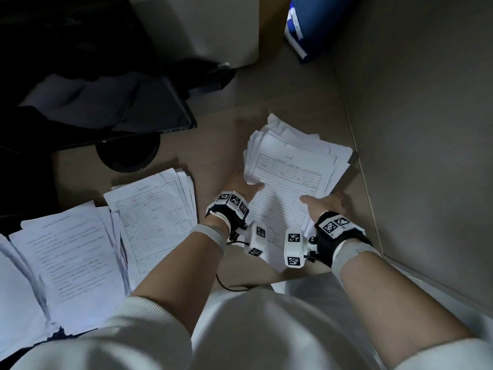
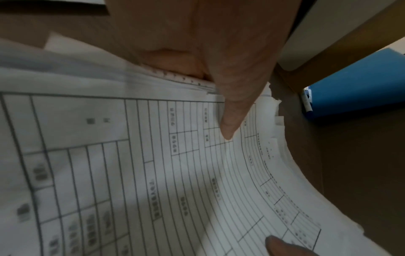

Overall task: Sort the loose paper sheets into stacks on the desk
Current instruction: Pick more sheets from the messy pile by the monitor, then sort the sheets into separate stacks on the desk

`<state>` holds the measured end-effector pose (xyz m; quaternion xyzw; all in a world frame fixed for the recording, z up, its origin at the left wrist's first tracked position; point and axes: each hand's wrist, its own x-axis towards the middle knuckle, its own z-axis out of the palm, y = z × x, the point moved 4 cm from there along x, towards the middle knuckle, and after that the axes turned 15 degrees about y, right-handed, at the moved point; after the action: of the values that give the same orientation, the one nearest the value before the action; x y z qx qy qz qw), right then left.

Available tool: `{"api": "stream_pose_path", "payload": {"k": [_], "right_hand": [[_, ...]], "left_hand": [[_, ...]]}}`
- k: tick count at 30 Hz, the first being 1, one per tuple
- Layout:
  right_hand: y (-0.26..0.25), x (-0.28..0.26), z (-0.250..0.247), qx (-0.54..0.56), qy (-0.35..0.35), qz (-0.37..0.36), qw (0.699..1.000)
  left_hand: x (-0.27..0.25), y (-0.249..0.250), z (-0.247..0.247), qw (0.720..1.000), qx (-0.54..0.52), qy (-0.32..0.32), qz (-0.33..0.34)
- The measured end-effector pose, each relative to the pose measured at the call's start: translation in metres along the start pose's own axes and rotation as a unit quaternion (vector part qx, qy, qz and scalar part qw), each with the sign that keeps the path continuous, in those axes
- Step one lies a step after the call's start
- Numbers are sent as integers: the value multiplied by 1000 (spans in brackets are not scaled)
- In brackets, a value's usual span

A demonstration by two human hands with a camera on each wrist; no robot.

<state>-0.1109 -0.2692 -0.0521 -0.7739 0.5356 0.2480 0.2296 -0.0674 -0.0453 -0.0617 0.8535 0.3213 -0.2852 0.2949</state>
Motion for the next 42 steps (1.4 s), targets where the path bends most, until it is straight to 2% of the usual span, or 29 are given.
{"api": "stream_pose_path", "payload": {"k": [3, 6, 11, 13, 16, 20, 23, 27, 31, 35, 39, 42], "right_hand": [[2, -3, -3, 7, -7, -26, 1000], [4, -8, -10, -18, -29, -44, 998], [5, -2, -10, -29, -27, -81, 996], [5, 2, -6, -48, -55, -93, 993], [2, 10, -12, -41, -60, -105, 992], [-3, 10, -18, -71, -106, -125, 984], [-7, 8, -19, -58, -96, -145, 983], [-13, 5, -22, -21, -85, -186, 979], [-22, -5, -32, 20, -121, -169, 978], [-51, -28, -62, 128, -83, -205, 967], [-88, -69, -98, 224, -87, -277, 930], [-104, -92, -119, 293, -78, -341, 890]], "left_hand": [[-6, -5, -3, 998, -59, -3, 4], [-17, -12, 1, 996, -81, 0, -30], [-41, -28, 18, 991, -11, 99, -88], [-44, -30, 27, 988, -36, 91, -123], [-48, -29, 33, 976, -123, 51, -171], [-55, -32, 31, 970, -142, 28, -196], [-61, -35, 30, 971, -121, 32, -203], [-65, -32, 34, 947, -228, 61, -216], [-78, -20, 18, 934, -286, 114, -182], [-105, -1, -28, 886, -399, 201, -128], [-129, 22, -81, 816, -492, 300, -39], [-148, 30, -108, 798, -511, 319, 36]]}}
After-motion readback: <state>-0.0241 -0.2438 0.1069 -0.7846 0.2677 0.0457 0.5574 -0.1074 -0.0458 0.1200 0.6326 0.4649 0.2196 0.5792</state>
